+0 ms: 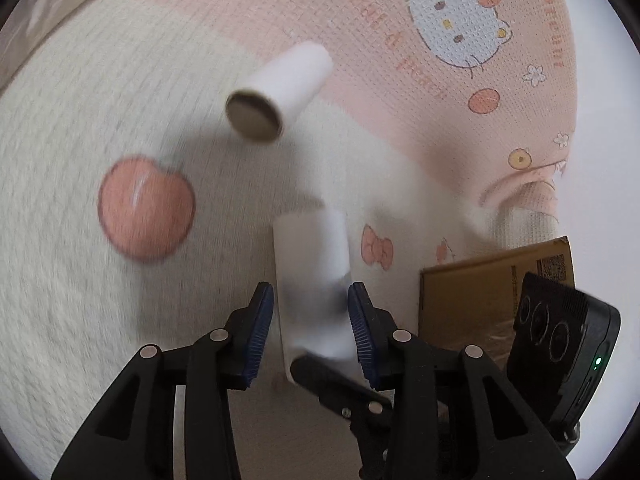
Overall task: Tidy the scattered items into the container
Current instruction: 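Lift the held tube with the right gripper and carry it over the box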
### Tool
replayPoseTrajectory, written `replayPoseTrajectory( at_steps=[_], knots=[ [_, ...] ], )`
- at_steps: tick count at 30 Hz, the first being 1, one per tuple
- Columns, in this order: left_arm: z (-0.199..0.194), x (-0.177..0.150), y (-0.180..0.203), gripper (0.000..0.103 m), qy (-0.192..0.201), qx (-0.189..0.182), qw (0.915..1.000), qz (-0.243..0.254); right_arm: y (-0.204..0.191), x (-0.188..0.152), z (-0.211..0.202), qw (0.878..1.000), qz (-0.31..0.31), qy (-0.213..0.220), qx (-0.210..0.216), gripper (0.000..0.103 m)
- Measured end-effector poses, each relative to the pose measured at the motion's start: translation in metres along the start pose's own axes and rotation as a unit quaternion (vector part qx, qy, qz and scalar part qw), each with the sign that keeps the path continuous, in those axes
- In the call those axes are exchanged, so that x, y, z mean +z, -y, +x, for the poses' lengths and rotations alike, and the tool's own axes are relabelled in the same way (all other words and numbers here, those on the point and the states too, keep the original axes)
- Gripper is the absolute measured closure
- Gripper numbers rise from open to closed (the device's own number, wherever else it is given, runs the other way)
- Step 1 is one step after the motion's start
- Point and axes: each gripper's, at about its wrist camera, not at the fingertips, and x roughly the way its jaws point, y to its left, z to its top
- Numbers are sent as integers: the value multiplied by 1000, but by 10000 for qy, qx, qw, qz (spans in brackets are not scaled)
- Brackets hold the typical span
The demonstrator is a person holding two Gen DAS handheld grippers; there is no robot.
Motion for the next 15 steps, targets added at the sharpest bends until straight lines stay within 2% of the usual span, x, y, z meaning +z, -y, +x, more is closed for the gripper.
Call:
replayPoseTrajectory(
  at_steps=[7, 13, 15],
  knots=[
    [8, 8, 2, 62, -319, -101, 9992, 199, 0, 3, 5, 9999, 145, 21, 74, 63],
    [8, 5, 6, 63, -262, -94, 9993, 253, 9, 2, 2, 9993, 296, 20, 247, 64],
    [6, 3, 9, 63, -257, -87, 9992, 296, 6, 1, 1, 9995, 249, 39, 182, 64]
  ],
)
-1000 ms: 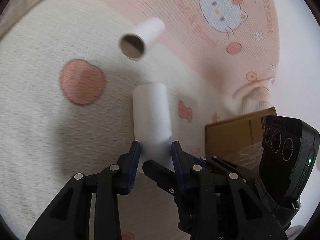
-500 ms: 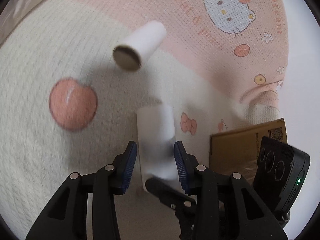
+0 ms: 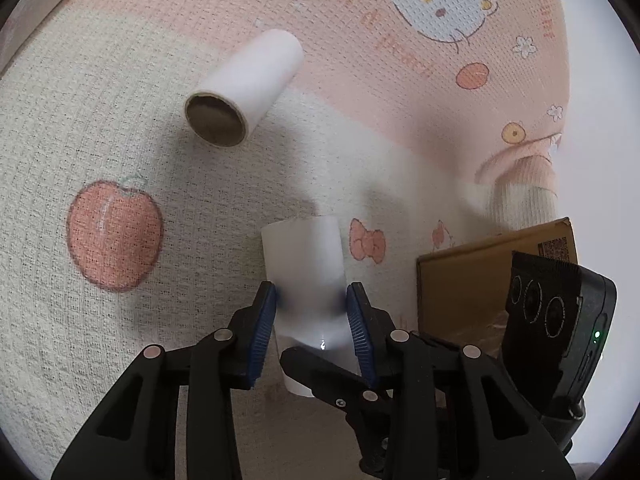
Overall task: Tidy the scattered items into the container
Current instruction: 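Lift the held tube with the right gripper and carry it over the box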
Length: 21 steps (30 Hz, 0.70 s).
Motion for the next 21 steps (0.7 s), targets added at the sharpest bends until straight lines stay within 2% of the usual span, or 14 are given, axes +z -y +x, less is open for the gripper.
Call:
replayPoseTrajectory(
  at_steps=[6, 10, 12, 16, 21],
  knots=[
    [-24, -2, 24, 64, 294, -24, 9991, 319, -12, -1, -20, 9998, -137, 142, -92, 64],
    [-45, -1, 48, 64, 561, -131, 9967, 571, -21, 2, -49, 9980, -397, 440, -209, 64],
    [-57, -2, 64, 64, 772, -113, 9937, 806, -26, 4, -68, 9963, -519, 617, -294, 64],
    [-76, -6, 101, 64, 1130, 71, 9848, 1320, -29, 8, -96, 9940, -583, 900, -208, 64],
    [-89, -1, 134, 64, 1310, 80, 9778, 1634, -32, 9, -127, 9892, -626, 1293, -306, 64]
  ],
)
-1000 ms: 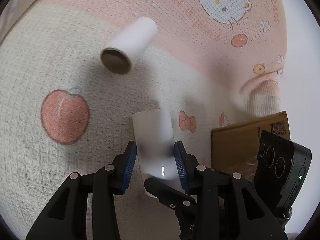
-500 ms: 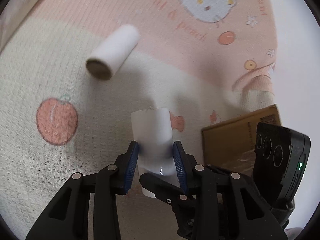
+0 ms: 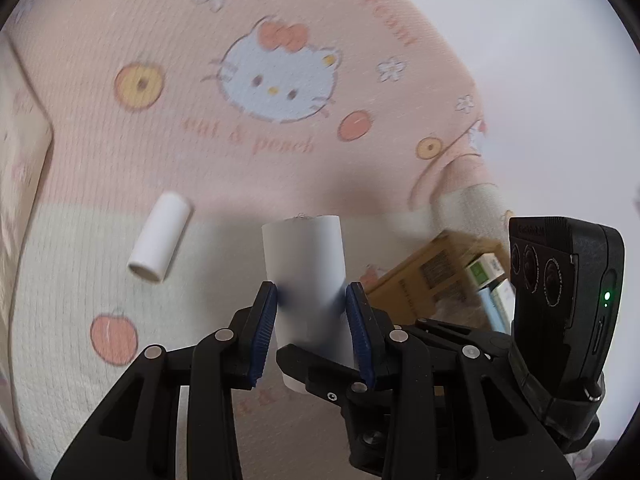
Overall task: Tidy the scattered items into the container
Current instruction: 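Lift the held tube with the right gripper and carry it over the box, then lower the tube into the box among the rolls and open the right gripper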
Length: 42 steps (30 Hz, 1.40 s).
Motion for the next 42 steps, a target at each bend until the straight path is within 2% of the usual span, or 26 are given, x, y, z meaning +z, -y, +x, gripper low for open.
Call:
replayPoseTrajectory(
  at_steps=[5, 9, 12, 17, 22, 27, 33, 37, 42],
  knots=[
    [-5, 19, 24, 64, 85, -356, 9992, 147, 11, 12, -28, 9993, 236, 273, 39, 64],
    [3, 33, 37, 64, -179, -720, 9972, 129, 14, 18, -47, 9985, 103, 417, -326, 64],
    [10, 42, 51, 64, -415, -1021, 9938, 116, 23, 22, -61, 9977, 305, 348, -502, 64],
    [23, 53, 78, 64, -772, -1621, 9836, 162, 49, 20, -88, 9962, 591, 240, -601, 64],
    [38, 70, 114, 64, -991, -2018, 9736, 393, 68, 21, -119, 9916, 614, 288, -1105, 64],
    [52, 81, 139, 64, -1224, -2471, 9607, 327, 84, 26, -147, 9867, 396, 302, -1550, 64],
    [68, 76, 174, 64, -1460, -2586, 9528, 635, 101, 23, -165, 9792, 286, 197, -1999, 64],
    [82, 73, 191, 64, -1762, -2676, 9444, 733, 120, 14, -173, 9771, 558, 184, -2047, 64],
    [112, 62, 203, 64, -2259, -2714, 9337, 593, 148, 0, -173, 9768, 939, 33, -1927, 64]
  ],
)
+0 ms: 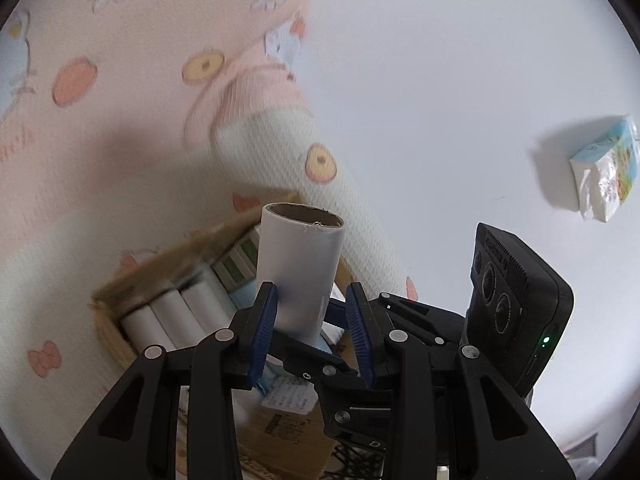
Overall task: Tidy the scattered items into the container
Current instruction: 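Lower the tube into the box among the rolls and open the right gripper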
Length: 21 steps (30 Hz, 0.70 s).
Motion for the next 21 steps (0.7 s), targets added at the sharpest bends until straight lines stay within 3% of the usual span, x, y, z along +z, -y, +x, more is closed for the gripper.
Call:
replayPoseTrajectory(
  at_steps=[6, 13, 18, 19, 20, 21],
  knots=[
    [42, -2, -22, 64, -670, 207, 9963, -505, 22, -13, 34, 9982, 153, -554, 147, 64],
    [73, -5, -28, 64, -1055, 450, 9913, -652, 42, -19, 66, 9948, 360, -892, 325, 64],
    [89, -11, -41, 64, -1328, 665, 9854, -829, 50, -22, 91, 9900, 343, -1191, 677, 64],
    [93, -12, -44, 67, -1413, 766, 9834, -838, 50, -24, 97, 9888, 353, -1265, 709, 64],
    [96, -13, -46, 81, -1452, 855, 9824, -811, 49, -25, 100, 9885, 335, -1300, 698, 64],
    [98, -14, -47, 86, -1443, 925, 9825, -733, 47, -25, 103, 9887, 290, -1322, 649, 64]
  ],
)
